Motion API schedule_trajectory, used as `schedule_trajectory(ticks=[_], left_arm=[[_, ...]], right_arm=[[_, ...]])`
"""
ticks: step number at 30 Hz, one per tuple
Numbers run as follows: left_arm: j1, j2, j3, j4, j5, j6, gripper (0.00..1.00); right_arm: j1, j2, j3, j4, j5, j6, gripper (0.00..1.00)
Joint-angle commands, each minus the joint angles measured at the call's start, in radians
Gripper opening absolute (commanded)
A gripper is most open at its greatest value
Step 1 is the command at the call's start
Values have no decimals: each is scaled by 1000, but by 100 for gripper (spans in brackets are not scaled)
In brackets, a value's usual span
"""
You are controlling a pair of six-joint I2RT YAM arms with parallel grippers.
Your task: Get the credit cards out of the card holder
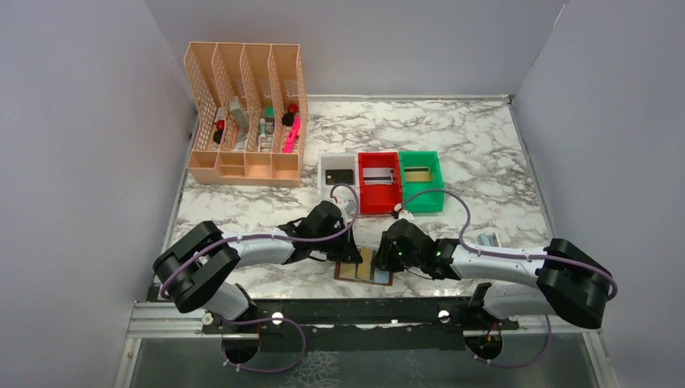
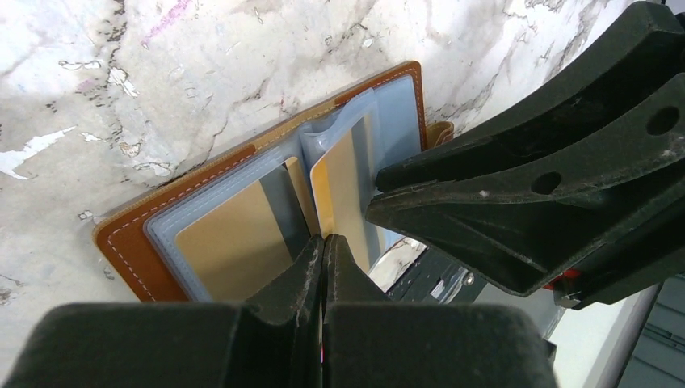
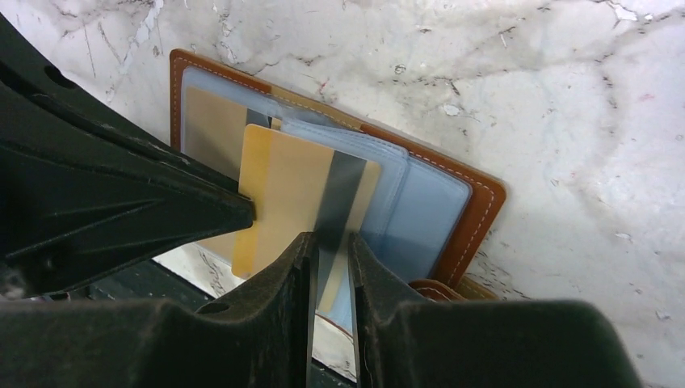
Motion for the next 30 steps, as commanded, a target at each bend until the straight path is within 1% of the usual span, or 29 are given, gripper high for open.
schedule_trajectory(ticks=[1,6,11,19,25,30], left_arm=[[-4,-20,19,-18,-12,24,0],[-4,-31,19,-29,-21,29,0],[-5,-44,30,-68,-49,45,0],[-4,-79,34,-109,-84,56,0],[-5,-138,33,-162,-146,64,0],[-3,-165,40,-189,-160,74,0]], right_arm=[[-1,39,-6,25,-6,14,26],[-3,29,-1,-76,71,59,26],[-2,25,3,-125,103,67,26],[-5,42,9,-140,117,76,26],[-10,25,13,-149,123,68,26],[-10,19,26,-148,123,47,26]])
